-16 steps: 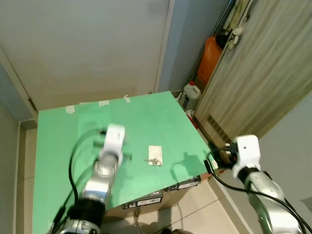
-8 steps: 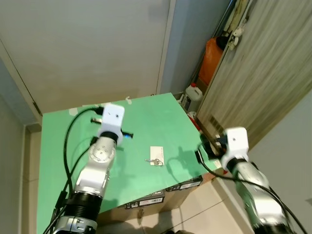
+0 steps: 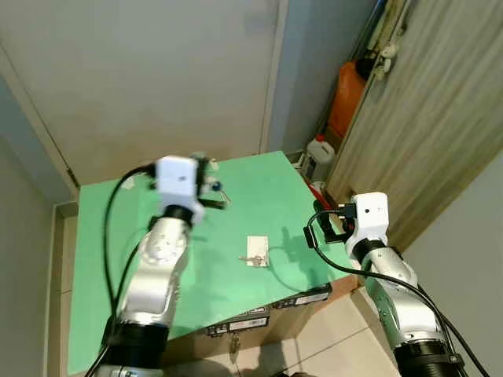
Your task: Hang keys on a hook
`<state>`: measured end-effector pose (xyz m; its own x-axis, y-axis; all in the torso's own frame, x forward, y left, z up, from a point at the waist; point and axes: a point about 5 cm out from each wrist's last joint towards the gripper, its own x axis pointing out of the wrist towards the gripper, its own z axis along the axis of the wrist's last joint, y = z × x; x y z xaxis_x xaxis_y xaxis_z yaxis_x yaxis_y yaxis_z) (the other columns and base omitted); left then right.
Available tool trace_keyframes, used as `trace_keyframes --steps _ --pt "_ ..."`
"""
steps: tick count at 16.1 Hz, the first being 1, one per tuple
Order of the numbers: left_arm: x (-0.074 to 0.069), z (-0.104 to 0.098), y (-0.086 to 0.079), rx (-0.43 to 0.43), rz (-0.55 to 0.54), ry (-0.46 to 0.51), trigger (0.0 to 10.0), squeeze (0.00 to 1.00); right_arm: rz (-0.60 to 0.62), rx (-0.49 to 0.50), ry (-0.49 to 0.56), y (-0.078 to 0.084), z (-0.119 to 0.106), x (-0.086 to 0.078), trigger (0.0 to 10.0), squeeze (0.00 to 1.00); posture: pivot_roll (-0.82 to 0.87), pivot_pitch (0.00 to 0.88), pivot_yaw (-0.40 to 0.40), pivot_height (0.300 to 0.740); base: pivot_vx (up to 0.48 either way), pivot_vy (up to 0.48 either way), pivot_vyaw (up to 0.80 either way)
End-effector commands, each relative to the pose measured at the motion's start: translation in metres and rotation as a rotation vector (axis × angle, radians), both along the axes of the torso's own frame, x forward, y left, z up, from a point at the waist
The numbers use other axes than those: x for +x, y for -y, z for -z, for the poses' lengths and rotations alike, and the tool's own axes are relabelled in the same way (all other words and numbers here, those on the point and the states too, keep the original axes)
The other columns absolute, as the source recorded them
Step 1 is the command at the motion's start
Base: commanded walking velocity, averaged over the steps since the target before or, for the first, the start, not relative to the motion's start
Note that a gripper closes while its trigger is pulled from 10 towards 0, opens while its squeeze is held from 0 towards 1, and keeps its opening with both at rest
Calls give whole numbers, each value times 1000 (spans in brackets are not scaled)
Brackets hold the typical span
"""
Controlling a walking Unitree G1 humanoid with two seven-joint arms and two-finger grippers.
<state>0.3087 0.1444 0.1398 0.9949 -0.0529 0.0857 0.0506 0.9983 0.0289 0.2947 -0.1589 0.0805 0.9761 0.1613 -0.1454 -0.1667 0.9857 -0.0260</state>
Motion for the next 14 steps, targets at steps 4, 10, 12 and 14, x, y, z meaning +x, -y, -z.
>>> trace_keyframes --steps 4,10,12,14 --pt "-4 -29 -19 -31 -76 92 0 0 -31 33 53 -13 -12 8 10000 0 -4 0 -51 740 0 0 0" --pt "-10 -23 -7 28 -16 66 0 0 -26 51 58 -18 -11 14 10000 0 10 0 -36 740 0 0 0" --pt "-10 -21 -5 29 -8 59 0 0 -26 54 57 -19 -11 14 10000 0 7 0 -33 740 0 0 0" --pt "-10 -19 -3 36 5 57 0 0 -26 54 55 -18 -10 13 10000 0 5 0 -32 740 0 0 0"
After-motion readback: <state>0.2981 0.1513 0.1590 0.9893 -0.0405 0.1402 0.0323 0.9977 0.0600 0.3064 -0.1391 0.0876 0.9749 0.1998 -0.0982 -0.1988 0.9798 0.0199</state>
